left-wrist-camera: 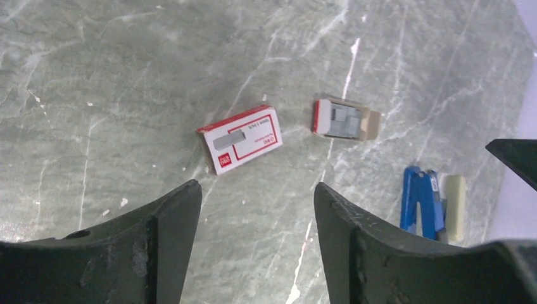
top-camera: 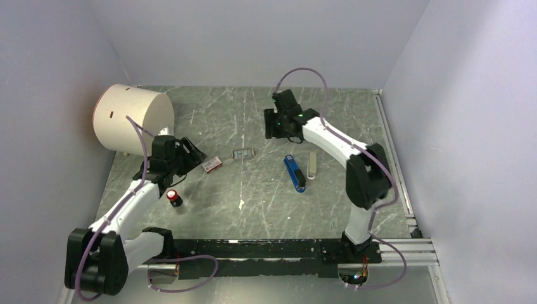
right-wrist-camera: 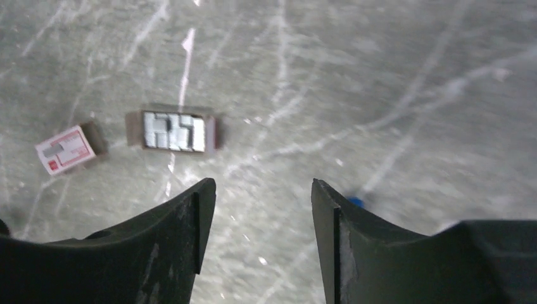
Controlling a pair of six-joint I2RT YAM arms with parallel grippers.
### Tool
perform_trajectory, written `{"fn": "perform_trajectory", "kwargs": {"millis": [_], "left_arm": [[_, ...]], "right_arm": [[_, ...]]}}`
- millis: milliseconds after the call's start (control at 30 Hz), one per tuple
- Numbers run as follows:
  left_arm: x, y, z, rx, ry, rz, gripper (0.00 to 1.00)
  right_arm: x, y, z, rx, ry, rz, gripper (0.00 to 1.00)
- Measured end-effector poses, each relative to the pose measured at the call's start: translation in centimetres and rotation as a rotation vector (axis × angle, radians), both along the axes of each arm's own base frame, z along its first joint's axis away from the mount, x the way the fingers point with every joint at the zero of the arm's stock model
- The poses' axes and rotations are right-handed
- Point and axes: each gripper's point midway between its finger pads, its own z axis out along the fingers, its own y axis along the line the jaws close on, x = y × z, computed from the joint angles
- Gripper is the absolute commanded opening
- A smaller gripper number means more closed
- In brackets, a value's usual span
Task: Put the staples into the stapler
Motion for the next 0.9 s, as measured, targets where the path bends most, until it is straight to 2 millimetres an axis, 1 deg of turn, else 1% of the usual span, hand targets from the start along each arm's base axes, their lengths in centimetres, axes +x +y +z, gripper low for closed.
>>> {"fn": "perform_trajectory", "kwargs": {"millis": [33,67,100,200,300,367,400,433,500,567,667,800,900], "left_arm": [[-0.2,0.0,0.4,0.0,-0.011,-0.004,0.75],[-0.4,0.0,1.0,0.001,-0.026,-0.012,0.91],[-0.5,-0.1,1.6,0.002,-0.044,-0.022,0.96],[-0.9,-0.2,4.1,0.009,-0.098,-0.056,0.96],[-0.9,-0.5,7.1,0.012,-0.17,-0.091,0.94],[-0.9,-0.9,9.4,0.011,-0.234,-0.126,0.94],[-1.0,-1.1,10.2,0.012,-0.259,-0.142,0.96],[-1.1,-1.3,10.9,0.014,-0.28,-0.159,0.96],[-1.4,-1.7,11.5,0.018,-0.301,-0.189,0.97],[-1.9,-2.2,11.6,0.026,-0.308,-0.221,0.97],[-2.3,-3.0,11.5,0.039,-0.313,-0.268,0.97],[-2.8,-3.7,11.6,0.049,-0.326,-0.306,0.97],[-3.1,-4.2,11.6,0.051,-0.331,-0.329,0.97]], "right_arm": [[-0.2,-1.0,0.8,-0.013,-0.024,-0.016,0.64],[-0.5,-1.9,1.4,-0.028,-0.043,-0.032,0.64],[-1.0,-3.0,1.8,-0.048,-0.061,-0.055,0.64],[-3.5,-6.6,1.8,-0.137,-0.069,-0.12,0.65],[-5.8,-8.9,1.1,-0.201,-0.047,-0.147,0.69],[-7.3,-10.0,0.5,-0.231,-0.022,-0.151,0.7],[-8.2,-10.5,0.2,-0.244,-0.009,-0.15,0.71],[-8.9,-10.7,0.0,-0.252,0.003,-0.149,0.71],[-10.0,-11.1,-0.3,-0.259,0.021,-0.146,0.71],[-11.1,-11.2,-0.8,-0.252,0.036,-0.141,0.7],[-12.9,-11.5,-2.0,-0.245,0.077,-0.127,0.69],[-14.2,-11.5,-3.4,-0.242,0.132,-0.119,0.64],[-14.6,-11.0,-4.1,-0.236,0.16,-0.11,0.59]]}}
